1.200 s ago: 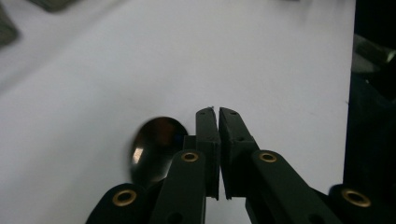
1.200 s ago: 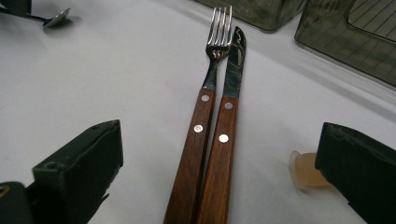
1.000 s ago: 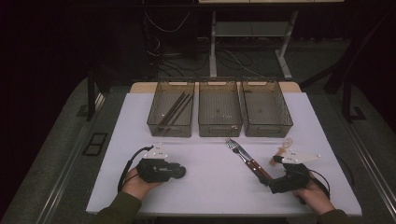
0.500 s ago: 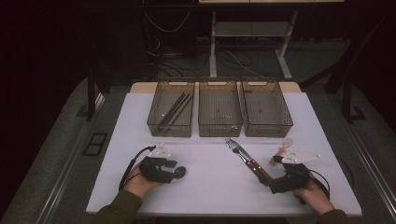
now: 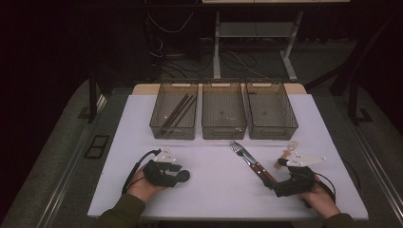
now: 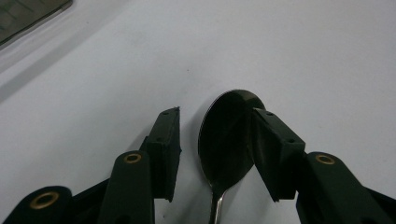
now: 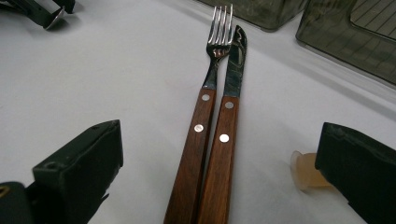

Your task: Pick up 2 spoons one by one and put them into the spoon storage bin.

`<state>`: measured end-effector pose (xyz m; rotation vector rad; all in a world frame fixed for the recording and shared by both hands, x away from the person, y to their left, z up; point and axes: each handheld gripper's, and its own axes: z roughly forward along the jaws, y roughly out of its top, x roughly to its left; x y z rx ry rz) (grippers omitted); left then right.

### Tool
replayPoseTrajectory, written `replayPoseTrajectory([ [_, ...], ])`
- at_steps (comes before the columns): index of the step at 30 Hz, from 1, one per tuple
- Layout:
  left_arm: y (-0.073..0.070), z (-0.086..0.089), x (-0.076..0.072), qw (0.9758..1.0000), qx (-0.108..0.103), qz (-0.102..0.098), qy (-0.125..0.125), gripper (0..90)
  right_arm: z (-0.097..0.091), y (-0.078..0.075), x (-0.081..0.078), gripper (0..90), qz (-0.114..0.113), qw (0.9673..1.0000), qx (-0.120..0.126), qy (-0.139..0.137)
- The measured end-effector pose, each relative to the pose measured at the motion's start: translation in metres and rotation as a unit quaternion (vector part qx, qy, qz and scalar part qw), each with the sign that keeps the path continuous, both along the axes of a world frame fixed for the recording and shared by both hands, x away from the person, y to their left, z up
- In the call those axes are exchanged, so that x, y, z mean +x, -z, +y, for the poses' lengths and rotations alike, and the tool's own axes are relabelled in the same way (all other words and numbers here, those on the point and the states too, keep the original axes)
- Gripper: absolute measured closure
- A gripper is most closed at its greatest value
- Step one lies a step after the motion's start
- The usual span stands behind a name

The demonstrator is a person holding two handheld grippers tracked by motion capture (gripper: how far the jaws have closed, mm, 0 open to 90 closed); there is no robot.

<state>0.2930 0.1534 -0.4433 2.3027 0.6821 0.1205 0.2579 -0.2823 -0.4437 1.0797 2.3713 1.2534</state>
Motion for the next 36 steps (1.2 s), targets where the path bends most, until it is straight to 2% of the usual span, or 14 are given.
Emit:
replayPoseTrajectory([
  [4, 0.000, 0.001, 0.000, 1.0000, -0.003, 0.000, 0.005, 55.0, 0.000, 0.000, 0.000, 1.1, 0.000, 1.0000, 0.001, 0.000],
  [8, 0.000, 0.002, -0.001, 0.9999, -0.010, 0.012, 0.003, 55.1, 0.000, 0.000, 0.000, 1.1, 0.000, 1.0000, 0.002, 0.001],
  [13, 0.000, 0.003, -0.001, 0.9998, -0.014, 0.015, 0.009, 55.2, -0.001, 0.000, 0.000, 1.1, -0.001, 1.0000, 0.002, 0.001],
  [21, 0.000, 0.000, -0.005, 0.9999, 0.000, 0.001, 0.016, 56.7, 0.000, 0.000, 0.000, 1.1, -0.001, 1.0000, 0.001, 0.001],
  [23, -0.001, 0.000, -0.005, 0.9996, 0.010, -0.007, 0.026, 58.2, 0.000, 0.000, 0.000, 1.1, -0.001, 1.0000, 0.001, 0.002],
  [31, -0.003, -0.001, -0.010, 0.9991, 0.024, -0.016, 0.032, 69.4, -0.001, -0.001, -0.001, 1.1, -0.001, 1.0000, 0.002, 0.001],
  [36, -0.006, 0.001, -0.011, 0.9990, 0.020, -0.023, 0.034, 76.9, -0.001, -0.001, -0.001, 1.1, -0.001, 1.0000, 0.002, 0.001],
])
